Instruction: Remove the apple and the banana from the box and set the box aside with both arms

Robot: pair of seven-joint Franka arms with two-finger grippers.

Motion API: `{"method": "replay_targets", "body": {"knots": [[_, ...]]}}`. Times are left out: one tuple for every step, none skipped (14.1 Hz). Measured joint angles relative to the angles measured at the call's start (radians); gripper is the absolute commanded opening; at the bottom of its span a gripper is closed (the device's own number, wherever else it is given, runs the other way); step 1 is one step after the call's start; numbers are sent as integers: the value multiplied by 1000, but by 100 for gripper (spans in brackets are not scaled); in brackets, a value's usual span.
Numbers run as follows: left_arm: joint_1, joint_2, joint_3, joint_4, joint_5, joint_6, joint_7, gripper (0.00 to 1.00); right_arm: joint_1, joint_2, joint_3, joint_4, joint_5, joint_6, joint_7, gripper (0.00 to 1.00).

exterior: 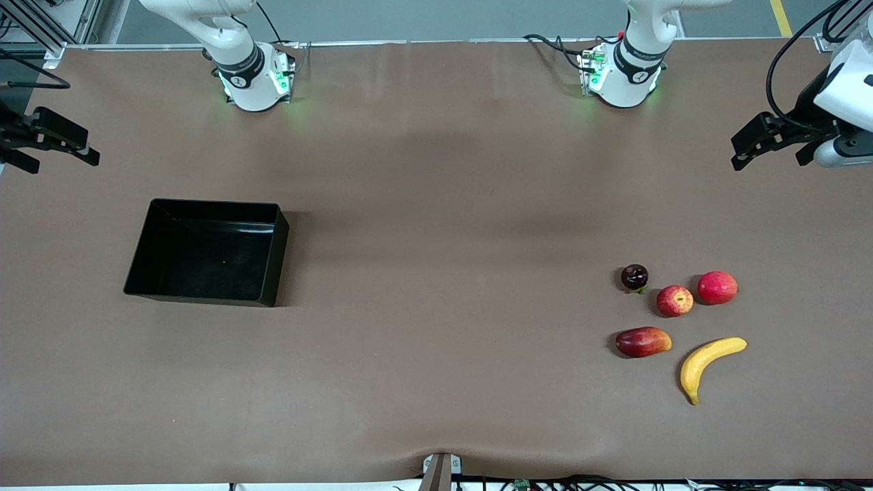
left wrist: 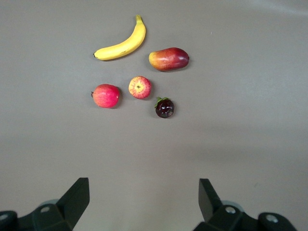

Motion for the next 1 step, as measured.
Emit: {"method": "replay_targets", "body": {"knots": [[0,0,0,4,0,-5,0,100,0,0,0,0,-9,1,-7,100]]}}
